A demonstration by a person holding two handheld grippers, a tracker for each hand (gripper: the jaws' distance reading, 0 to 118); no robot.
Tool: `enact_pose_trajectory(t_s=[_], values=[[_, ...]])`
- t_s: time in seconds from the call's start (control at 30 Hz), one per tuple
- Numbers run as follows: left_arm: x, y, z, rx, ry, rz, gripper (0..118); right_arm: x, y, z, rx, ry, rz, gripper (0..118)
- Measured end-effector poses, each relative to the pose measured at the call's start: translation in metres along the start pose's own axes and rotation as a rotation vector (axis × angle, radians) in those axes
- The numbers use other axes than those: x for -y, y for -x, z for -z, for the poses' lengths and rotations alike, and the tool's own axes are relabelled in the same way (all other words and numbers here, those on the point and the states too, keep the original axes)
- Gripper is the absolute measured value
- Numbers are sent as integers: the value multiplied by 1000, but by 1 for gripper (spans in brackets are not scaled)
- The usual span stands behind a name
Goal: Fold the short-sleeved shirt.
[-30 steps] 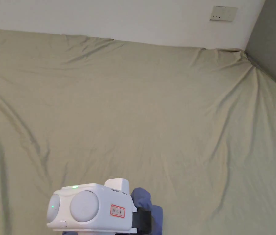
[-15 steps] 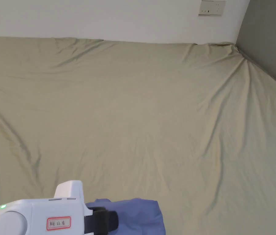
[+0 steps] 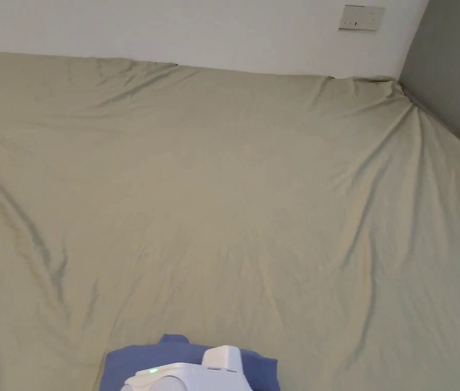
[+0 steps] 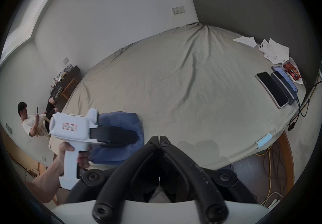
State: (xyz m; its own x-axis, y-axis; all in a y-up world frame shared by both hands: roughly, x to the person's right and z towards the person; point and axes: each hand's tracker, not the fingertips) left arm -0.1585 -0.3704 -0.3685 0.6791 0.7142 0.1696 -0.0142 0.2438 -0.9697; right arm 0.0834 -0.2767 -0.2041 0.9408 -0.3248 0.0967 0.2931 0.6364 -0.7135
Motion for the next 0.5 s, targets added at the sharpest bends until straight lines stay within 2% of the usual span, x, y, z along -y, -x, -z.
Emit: enact_pose_trajectory(t_s=[0.07,0.17,0.23,0.37,0.43,0.5], values=[[5,-10,-17,63,-5,-10,0,-6,9,3,-37,-12,-18,2],[21,-5,-92,250,-159,-33,0,-22,28,11,-181,-50,-22,2],[31,11,-148,290,-273,-53,0,-30,44,25,-292,-46,-19,2],[48,59,-225,62,-546,-104,0,-29,85,82,-482,73,-72,2],[55,85,-244,4,-594,-167,0,-22,100,113,-558,159,-59,2],[63,105,-255,-22,-613,-231,1,-13,106,138,-583,229,-15,2]])
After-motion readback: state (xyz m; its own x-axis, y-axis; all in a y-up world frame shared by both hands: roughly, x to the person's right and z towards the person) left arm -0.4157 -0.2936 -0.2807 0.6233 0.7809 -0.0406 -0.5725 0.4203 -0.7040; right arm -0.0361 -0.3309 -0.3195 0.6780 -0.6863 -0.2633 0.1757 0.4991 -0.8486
